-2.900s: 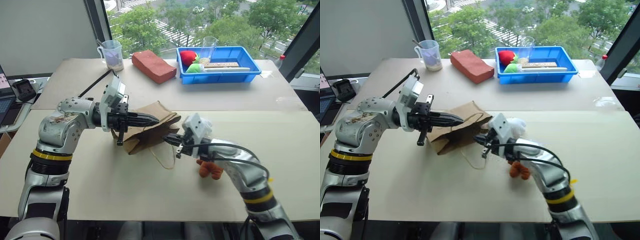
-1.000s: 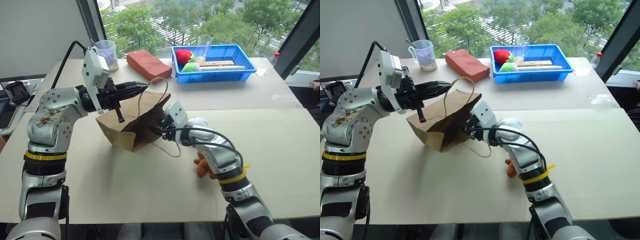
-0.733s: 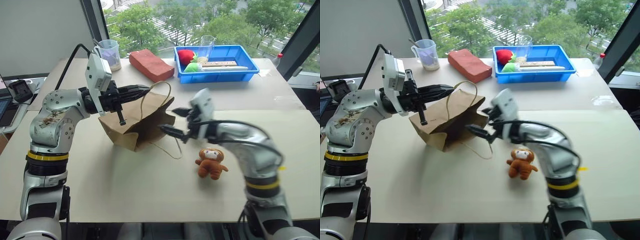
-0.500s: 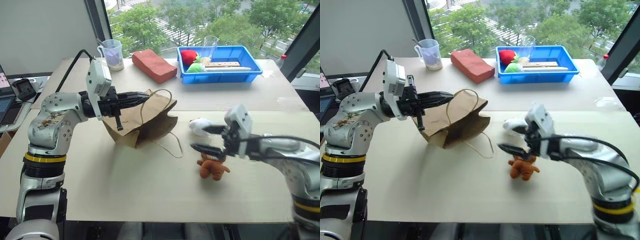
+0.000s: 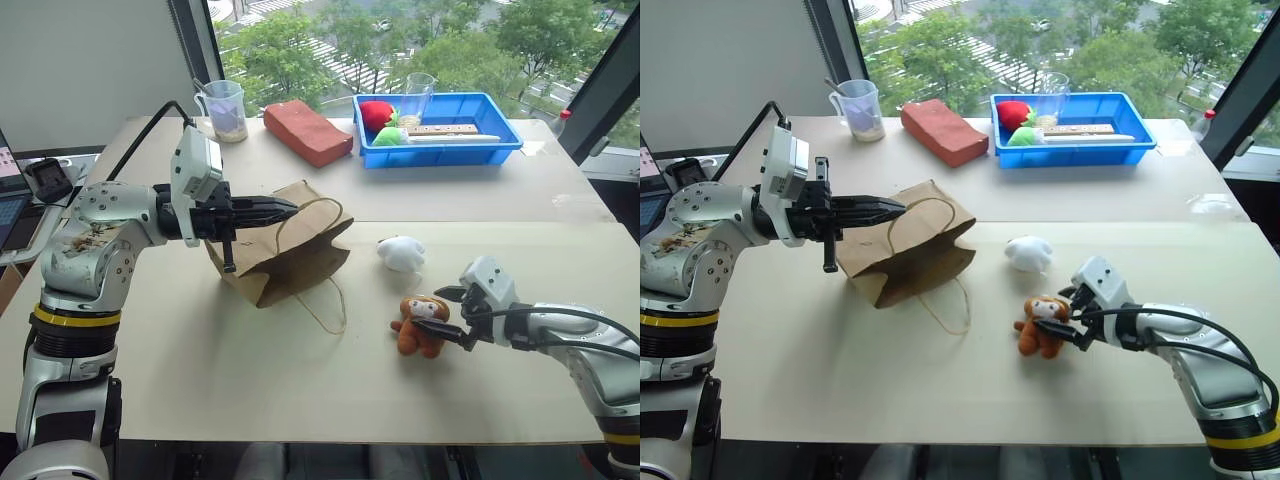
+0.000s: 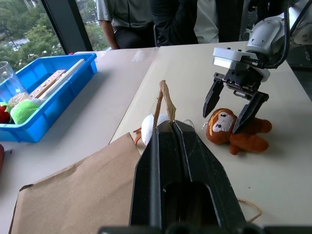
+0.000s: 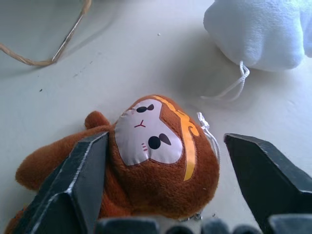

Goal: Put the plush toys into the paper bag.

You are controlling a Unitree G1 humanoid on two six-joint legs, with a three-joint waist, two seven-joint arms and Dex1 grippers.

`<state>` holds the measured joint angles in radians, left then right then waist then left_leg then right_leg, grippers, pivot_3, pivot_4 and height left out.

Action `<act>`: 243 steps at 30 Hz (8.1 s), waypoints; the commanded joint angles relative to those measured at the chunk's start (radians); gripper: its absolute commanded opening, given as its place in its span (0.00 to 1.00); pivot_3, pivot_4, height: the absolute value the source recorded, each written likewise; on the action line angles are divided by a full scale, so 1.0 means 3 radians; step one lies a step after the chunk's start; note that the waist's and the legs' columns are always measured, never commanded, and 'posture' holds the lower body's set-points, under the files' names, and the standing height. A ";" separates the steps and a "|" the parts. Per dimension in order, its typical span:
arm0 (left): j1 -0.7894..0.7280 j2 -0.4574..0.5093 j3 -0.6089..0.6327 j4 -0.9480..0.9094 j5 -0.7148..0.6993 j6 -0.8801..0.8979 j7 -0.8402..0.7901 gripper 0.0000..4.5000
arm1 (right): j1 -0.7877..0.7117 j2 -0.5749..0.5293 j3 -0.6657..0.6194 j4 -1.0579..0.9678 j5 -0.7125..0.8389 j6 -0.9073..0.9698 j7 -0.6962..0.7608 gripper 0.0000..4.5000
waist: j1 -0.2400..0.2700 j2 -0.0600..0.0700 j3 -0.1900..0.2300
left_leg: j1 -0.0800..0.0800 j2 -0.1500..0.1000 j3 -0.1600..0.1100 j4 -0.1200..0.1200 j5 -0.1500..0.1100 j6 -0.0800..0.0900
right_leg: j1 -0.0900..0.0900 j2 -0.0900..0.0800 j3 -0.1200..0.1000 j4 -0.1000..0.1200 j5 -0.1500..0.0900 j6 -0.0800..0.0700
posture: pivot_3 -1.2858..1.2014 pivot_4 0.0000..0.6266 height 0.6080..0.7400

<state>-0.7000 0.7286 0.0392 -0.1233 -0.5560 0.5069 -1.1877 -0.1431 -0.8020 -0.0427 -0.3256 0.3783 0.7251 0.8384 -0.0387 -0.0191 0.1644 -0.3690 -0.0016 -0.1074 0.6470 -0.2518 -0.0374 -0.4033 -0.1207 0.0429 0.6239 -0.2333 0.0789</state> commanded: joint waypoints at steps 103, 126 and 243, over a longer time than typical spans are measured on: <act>-0.0257 -0.0093 0.0035 0.0019 -0.0139 0.0091 0.0100 0.00 | -0.1335 0.1267 0.0706 0.0116 0.0018 0.0128 -0.0458 0.01 | -0.0033 0.0002 0.0002 | 0.0002 0.0003 -0.0005 -0.0003 0.0002 -0.0003 | -0.0005 0.0005 -0.0001 0.0009 0.0000 -0.0003 | 0.52 0.24 1.00; -0.0188 -0.0111 0.0020 -0.0181 -0.0288 0.0261 0.0063 0.00 | -0.1930 0.2494 0.0669 0.2226 -0.0708 -0.1196 -0.1298 0.09 | -0.0107 0.0004 0.0002 | 0.0000 0.0003 -0.0008 -0.0010 0.0004 -0.0007 | -0.0010 0.0005 -0.0002 0.0022 0.0001 -0.0003 | 0.52 0.24 1.00; 0.1698 -0.0908 0.0057 -0.0742 0.0749 -0.0604 0.1720 0.99 | -0.2204 0.1674 0.0634 0.0269 0.0250 0.0501 -0.1003 0.00 | -0.0014 0.0003 0.0003 | -0.0006 0.0003 -0.0005 -0.0007 0.0000 0.0000 | -0.0021 0.0005 0.0000 0.0012 0.0002 -0.0006 | 0.52 0.24 1.00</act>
<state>-0.1944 0.4592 0.0588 -0.3435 -0.3607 0.3730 -0.6968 -0.7754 -0.3025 0.1640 -0.2073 0.4513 0.8801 0.5409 -0.0429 -0.0181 0.1653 -0.3708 -0.0007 -0.1089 0.6448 -0.2519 -0.0373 -0.4097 -0.1193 0.0429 0.6276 -0.2328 0.0772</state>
